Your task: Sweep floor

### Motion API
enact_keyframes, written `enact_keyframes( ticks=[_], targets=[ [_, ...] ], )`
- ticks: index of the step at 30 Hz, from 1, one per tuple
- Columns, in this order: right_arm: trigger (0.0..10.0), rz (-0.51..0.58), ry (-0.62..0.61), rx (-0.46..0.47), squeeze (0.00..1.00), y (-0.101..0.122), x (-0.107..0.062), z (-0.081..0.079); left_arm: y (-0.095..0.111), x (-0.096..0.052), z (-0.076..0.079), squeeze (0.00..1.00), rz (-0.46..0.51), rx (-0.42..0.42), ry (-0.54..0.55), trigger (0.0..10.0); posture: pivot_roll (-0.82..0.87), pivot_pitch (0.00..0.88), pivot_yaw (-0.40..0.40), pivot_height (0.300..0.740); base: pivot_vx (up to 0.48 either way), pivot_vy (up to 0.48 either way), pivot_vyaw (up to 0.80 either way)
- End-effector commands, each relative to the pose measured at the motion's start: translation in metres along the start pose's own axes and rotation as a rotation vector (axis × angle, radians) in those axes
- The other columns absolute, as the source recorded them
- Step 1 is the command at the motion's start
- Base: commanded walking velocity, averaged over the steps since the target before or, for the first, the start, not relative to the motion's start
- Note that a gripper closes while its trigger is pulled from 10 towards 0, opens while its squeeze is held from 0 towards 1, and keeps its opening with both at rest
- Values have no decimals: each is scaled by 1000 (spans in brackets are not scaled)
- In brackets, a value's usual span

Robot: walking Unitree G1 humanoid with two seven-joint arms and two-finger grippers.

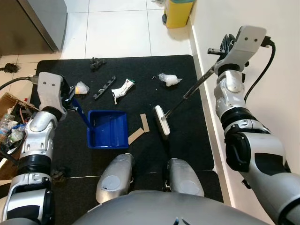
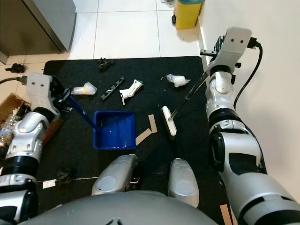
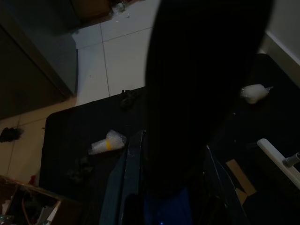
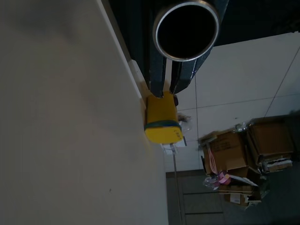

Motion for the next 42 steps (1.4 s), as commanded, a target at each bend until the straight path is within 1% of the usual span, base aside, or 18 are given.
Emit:
enact_keyframes(
  ticks=[1,2,4,6,7,13,15,20,26,29,31,34,36,37,39,42],
  targets=[
    [10000,21,0,13,0,5,2,-3,3,-2,-5,0,19,28,12,10000,191,17,-23,740,0,0,0],
    [10000,18,-2,14,0,3,2,-2,1,-1,0,0,15,29,5,10000,188,19,-20,740,0,0,0],
    [10000,18,-2,14,0,3,2,-2,1,-1,0,0,15,29,5,10000,188,19,-20,740,0,0,0],
    [10000,7,-8,15,0,0,0,-1,-2,1,12,0,9,44,-10,10000,183,21,-17,740,0,0,0],
    [10000,4,-9,14,0,-1,0,-1,-2,1,14,0,10,50,-12,10000,182,23,-18,740,0,0,0],
    [10000,-5,-6,13,0,-3,-1,-2,-3,2,17,0,12,65,-18,10000,182,23,-18,740,0,0,0],
    [10000,-9,-2,11,0,-4,-1,-3,-4,3,21,0,11,73,-22,10000,184,29,-24,740,0,0,0],
    [10000,-12,1,8,0,-4,0,-4,-6,4,29,0,10,71,-26,10000,182,35,-29,740,0,0,0],
    [10000,-13,7,3,0,-4,1,-5,-6,6,32,0,14,65,-26,10000,177,39,-35,740,0,0,0],
    [10000,-14,8,0,0,-3,1,-4,-10,7,36,0,-1,51,-34,10000,176,39,-36,740,0,0,0],
    [10000,-15,7,-2,0,-3,1,-3,-17,6,40,0,-29,13,-40,10000,175,38,-36,740,0,0,0],
    [10000,-16,5,-4,0,-3,1,-2,-29,7,37,0,-86,-74,-1,10000,174,36,-34,740,0,0,0],
    [10000,-16,5,-4,0,-3,1,-2,-29,7,37,0,-86,-74,-1,10000,174,36,-34,740,0,0,0],
    [10000,-17,4,-5,0,-3,1,-2,-32,7,36,0,-103,-97,10,10000,173,36,-34,740,0,0,0],
    [10000,-18,4,-5,0,-4,1,-2,-39,7,26,0,-142,-157,53,10000,171,33,-33,740,0,0,0],
    [10000,-20,2,-6,0,-5,0,-1,-42,7,14,0,-154,-235,79,10000,172,33,-32,740,0,0,0]
  ],
)
Point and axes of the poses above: a point about 5 cm out from each wrist's last joint towards the gripper, its own x axis pointing out of the wrist towards the gripper, its own y axis along the axis of the wrist's last joint, z = x × y, the point moved 5 cm from there along x, pointing out of the wrist towards the gripper, and after that the axes turned 15 degrees about x, right-handed, at the moved point
